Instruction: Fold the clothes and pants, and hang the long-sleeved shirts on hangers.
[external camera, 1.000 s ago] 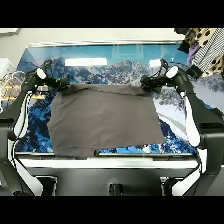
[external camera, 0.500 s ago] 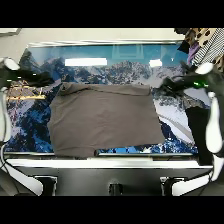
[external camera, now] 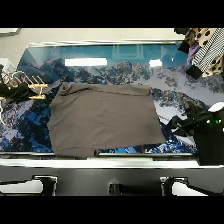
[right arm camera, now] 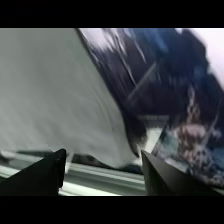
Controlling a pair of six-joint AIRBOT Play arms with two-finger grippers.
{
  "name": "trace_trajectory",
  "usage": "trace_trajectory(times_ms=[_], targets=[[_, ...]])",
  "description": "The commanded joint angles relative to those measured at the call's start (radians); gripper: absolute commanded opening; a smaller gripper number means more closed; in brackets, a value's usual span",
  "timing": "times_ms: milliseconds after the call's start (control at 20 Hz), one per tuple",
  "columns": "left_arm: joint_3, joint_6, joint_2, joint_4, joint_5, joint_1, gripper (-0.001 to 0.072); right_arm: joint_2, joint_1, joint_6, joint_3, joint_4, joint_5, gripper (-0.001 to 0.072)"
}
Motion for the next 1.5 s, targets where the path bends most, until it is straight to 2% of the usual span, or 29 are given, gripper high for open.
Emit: trace_trajectory(times_ms=[0,300,500,550,700,750,800,1050,1200,1450], targets=[[-0.151,0.014,0.082,-0.006,0.016,0.019,0.0417,0.021,-0.007,-0.02,-0.102,-0.017,-0.018,0.0552],[-0.206,0.014,0.093,-0.007,0.059,0.019,0.0417,0.021,-0.007,-0.01,-0.159,0.066,-0.023,0.0549],[-0.209,0.014,0.1,-0.007,0.102,0.019,0.0417,0.021,-0.007,-0.016,-0.208,0.099,-0.098,0.0536],[-0.215,0.023,0.108,-0.007,0.106,0.02,0.0417,0.021,-0.001,-0.015,-0.217,0.107,-0.112,0.0492],[-0.315,0.055,0.17,-0.011,0.121,0.041,0.0417,0.021,0.047,-0.032,-0.226,0.11,-0.144,0.028],[-0.382,0.059,0.209,-0.018,0.125,0.06,0.0417,0.021,0.07,-0.039,-0.225,0.11,-0.151,0.0118],[-0.452,0.063,0.248,-0.018,0.124,0.083,0.0417,0.021,0.085,-0.047,-0.225,0.11,-0.153,0.0034],[-0.748,0.092,0.409,-0.018,0.062,0.21,0.0417,0.065,0.085,-0.066,-0.225,0.138,-0.145,0.0031],[-0.838,0.093,0.421,-0.017,0.004,0.204,0.0417,0.109,0.085,-0.066,-0.225,0.138,-0.136,0.0031],[-0.954,0.111,0.421,-0.079,0.031,0.186,0.0417,0.156,0.085,-0.068,-0.225,0.139,-0.137,0.0031]])
